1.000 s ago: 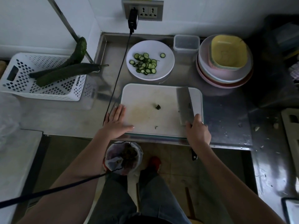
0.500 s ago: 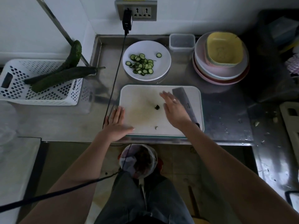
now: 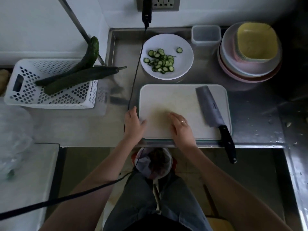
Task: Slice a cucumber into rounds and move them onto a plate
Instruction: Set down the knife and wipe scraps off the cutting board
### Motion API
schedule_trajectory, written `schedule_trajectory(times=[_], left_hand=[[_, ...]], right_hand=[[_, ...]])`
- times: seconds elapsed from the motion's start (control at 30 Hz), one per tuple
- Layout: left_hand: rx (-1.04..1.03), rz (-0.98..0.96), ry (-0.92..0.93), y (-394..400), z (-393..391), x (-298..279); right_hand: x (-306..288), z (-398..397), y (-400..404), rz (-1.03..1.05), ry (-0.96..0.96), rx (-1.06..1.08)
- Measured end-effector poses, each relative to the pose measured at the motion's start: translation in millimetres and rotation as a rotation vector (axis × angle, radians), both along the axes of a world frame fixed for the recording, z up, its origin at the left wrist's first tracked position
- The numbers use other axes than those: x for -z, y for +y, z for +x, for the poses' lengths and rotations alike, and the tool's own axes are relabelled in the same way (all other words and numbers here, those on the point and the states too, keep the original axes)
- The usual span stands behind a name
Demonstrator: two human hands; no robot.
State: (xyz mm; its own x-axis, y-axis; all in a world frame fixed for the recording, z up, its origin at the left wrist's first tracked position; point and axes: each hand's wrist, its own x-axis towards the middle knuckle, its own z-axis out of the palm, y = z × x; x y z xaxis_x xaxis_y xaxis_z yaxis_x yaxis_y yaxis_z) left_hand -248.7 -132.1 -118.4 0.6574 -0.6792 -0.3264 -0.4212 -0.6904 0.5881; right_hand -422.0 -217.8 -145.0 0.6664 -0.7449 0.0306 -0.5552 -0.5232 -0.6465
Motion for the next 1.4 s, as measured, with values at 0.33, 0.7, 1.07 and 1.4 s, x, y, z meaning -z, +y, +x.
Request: schedule_trajectory(times=[0.33, 0.7, 1.07, 1.4], left_hand=[[-0.078, 0.05, 0.009, -7, 8, 11], [-0.074, 0.078, 0.068, -5, 29, 9], [-0.054, 0.084, 0.087, -4, 30, 9], [-0.063, 0.071, 0.083, -4, 29, 12]], right_hand=[[12, -12, 37, -0.025, 0.14, -0.004], [-6, -15, 107, -0.002, 0.052, -0.015], [-7, -18, 24, 0.011, 0.494, 0.099], [-17, -47, 107, -0.061, 0.37, -0.366]])
